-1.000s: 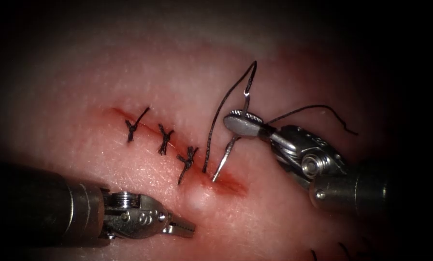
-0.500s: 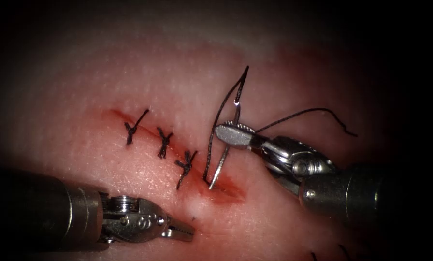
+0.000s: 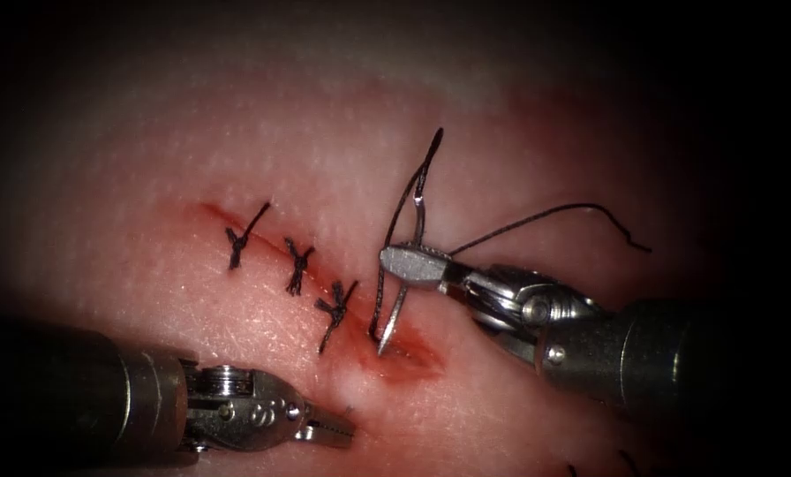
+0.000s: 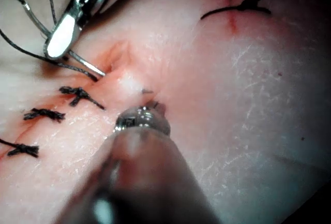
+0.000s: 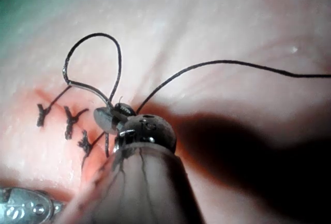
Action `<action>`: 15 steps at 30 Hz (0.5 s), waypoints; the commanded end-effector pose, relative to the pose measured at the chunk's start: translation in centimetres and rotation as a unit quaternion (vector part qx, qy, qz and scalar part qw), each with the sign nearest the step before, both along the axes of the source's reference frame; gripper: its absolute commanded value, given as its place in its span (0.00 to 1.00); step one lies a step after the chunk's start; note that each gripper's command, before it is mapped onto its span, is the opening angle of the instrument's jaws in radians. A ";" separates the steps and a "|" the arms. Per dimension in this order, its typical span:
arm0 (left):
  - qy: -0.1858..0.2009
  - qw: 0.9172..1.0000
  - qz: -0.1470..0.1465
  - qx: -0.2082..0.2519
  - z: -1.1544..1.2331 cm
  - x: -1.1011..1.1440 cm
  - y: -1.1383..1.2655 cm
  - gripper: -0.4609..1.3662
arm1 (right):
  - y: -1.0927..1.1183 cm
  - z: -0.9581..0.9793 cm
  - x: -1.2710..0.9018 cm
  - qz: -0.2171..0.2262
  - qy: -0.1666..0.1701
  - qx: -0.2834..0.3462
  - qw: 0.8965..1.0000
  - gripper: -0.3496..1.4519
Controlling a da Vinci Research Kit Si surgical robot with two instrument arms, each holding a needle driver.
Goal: Wound Closure
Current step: Use the right gripper to throw the needle through the bottom of the wound
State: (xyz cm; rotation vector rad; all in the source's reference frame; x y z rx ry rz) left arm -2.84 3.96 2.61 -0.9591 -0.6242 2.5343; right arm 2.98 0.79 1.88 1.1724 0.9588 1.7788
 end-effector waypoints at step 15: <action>-0.004 1.000 0.002 0.005 -0.03 -0.07 0.15 0.06 | -0.48 -0.19 0.32 -0.027 0.019 0.050 0.998 0.00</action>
